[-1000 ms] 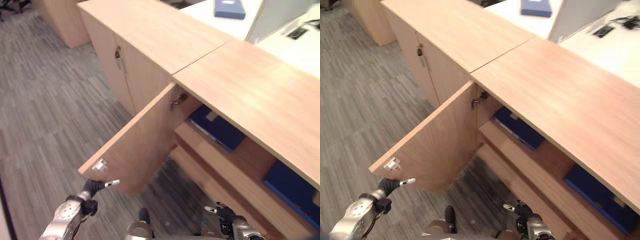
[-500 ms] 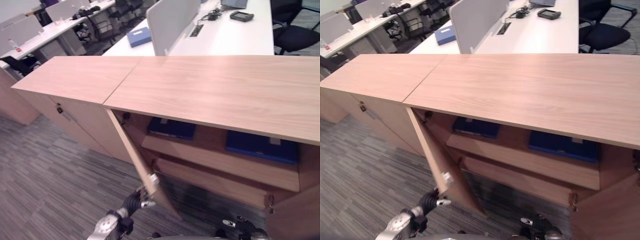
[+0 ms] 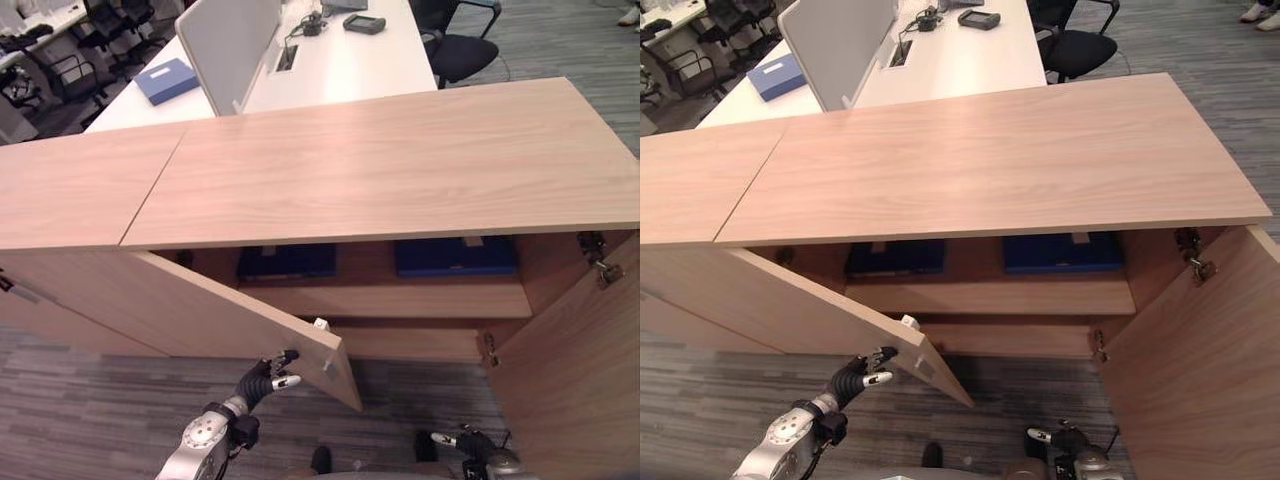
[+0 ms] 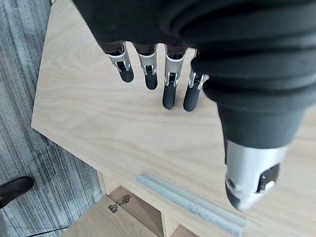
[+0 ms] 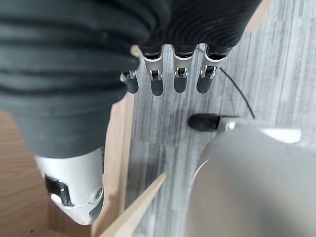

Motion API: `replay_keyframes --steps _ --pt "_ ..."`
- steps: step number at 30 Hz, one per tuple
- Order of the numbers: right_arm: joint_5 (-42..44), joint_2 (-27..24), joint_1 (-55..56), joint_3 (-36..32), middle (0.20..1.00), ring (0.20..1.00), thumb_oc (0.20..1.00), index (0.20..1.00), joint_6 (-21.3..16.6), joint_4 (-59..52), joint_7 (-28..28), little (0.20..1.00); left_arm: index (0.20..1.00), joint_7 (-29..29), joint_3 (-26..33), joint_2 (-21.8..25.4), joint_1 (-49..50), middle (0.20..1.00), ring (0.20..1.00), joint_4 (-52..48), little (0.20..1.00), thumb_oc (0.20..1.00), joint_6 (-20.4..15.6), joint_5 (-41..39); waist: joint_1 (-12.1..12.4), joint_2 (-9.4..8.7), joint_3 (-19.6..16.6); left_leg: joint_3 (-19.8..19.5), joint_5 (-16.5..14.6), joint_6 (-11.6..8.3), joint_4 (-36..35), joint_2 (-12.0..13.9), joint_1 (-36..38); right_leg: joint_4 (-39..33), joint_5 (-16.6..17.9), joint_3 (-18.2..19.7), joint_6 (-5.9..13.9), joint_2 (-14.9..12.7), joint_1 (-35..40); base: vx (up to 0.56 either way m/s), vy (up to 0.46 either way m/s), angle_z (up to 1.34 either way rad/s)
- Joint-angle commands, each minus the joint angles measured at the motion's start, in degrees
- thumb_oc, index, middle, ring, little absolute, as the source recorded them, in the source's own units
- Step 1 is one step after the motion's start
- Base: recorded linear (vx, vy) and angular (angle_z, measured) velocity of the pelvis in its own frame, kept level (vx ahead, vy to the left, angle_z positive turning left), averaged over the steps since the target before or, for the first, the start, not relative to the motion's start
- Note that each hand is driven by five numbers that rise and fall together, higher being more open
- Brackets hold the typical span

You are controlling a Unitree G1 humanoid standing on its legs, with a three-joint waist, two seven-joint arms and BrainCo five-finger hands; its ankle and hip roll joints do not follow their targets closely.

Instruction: Put the empty folder in the office cabinet

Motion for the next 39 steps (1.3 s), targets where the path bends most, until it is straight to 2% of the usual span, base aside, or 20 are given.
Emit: replay_keyframes --steps 1,7,13,20,29,33,36,38,39 --pt "-1.29 0.92 -1.08 2.24 1.000 1.000 1.000 1.000 -0.59 -0.22 0.84 1.000 1.000 2.74 3.43 0.00 -6.05 1.000 1.000 2.07 1.000 1.000 -3.85 2.85 -0.81 -3.73 -1.35 1.22 -2.45 -1.78 0.51 1.02 0.95 0.49 -6.24 -1.90 1.78 0.66 5.00 0.06 0.040 -0.21" --pt "-1.31 2.09 1.80 2.29 1.000 1.000 1.000 1.000 -0.18 -0.57 0.96 1.000 1.000 8.03 5.89 -1.40 -14.56 1.000 1.000 11.17 1.000 1.000 -4.66 4.57 -3.48 -5.72 -3.70 4.11 -3.73 -1.32 0.18 1.04 2.86 0.87 -5.80 -0.26 2.37 0.16 5.23 0.05 0.045 -0.19" --pt "-1.15 2.54 3.29 2.03 1.000 1.000 1.000 1.000 0.05 0.06 1.21 1.000 1.000 10.35 7.14 -0.73 -20.79 1.000 1.000 15.37 1.000 1.000 -5.23 3.47 -5.23 -6.85 -5.13 6.41 -4.75 -0.88 0.18 0.89 4.02 1.34 -5.22 1.46 3.10 -0.25 4.65 0.04 0.038 -0.22" --pt "-1.33 2.63 4.73 1.91 1.000 1.000 1.000 1.000 0.23 0.54 1.65 1.000 1.000 11.24 7.07 0.89 -26.19 1.000 1.000 19.57 1.000 1.000 -5.48 3.70 -7.19 -7.49 -6.04 8.52 -5.62 -0.45 0.18 0.50 5.24 1.70 -4.55 3.32 3.92 -0.48 4.10 0.03 0.044 -0.17" --pt "-0.66 2.47 5.29 1.50 1.000 1.000 1.000 1.000 0.25 0.94 1.75 1.000 1.000 12.40 6.26 2.57 -32.62 1.000 1.000 21.55 1.000 1.000 -5.92 3.20 -8.58 -8.03 -6.33 9.46 -6.31 0.25 0.18 -0.25 5.96 2.93 -3.99 4.68 5.04 -1.13 3.14 0.01 0.045 -0.08" --pt "0.56 2.84 5.05 0.64 1.000 1.000 1.000 1.000 0.37 1.26 1.94 1.000 1.000 12.10 5.16 1.23 -31.65 1.000 1.000 19.51 1.000 1.000 -6.08 3.83 -8.31 -8.28 -6.21 9.20 -6.56 0.72 0.20 -0.77 5.92 3.56 -3.86 4.27 5.54 -1.79 2.92 -0.03 0.053 0.00" --pt "2.25 3.30 4.21 -1.99 1.000 1.000 1.000 1.000 0.33 1.87 1.33 1.000 1.000 10.52 5.78 -3.28 -22.93 1.000 1.000 13.46 1.000 1.000 -5.55 1.36 -7.12 -8.58 -5.19 9.04 -6.74 1.12 0.43 -1.17 5.47 4.45 -3.47 3.04 5.78 -2.45 2.30 -0.08 0.031 0.01" --pt "2.36 3.35 3.62 -2.53 1.000 1.000 1.000 1.000 0.42 1.88 1.03 1.000 1.000 10.13 5.97 -3.84 -21.07 1.000 1.000 12.45 1.000 1.000 -5.30 0.76 -6.56 -8.43 -4.31 9.45 -6.68 1.27 0.56 -0.96 5.22 5.76 -3.08 2.33 6.00 -2.28 1.01 -0.11 -0.013 -0.04" --pt "2.66 3.34 3.17 -3.13 1.000 1.000 1.000 1.000 0.33 1.53 0.73 1.000 1.000 9.70 6.07 -4.05 -19.25 1.000 1.000 11.50 1.000 1.000 -5.05 0.29 -6.01 -8.26 -3.28 10.00 -6.55 1.45 0.78 -0.78 4.73 7.18 -2.89 0.66 6.09 -2.07 -0.07 -0.19 -0.039 -0.10"
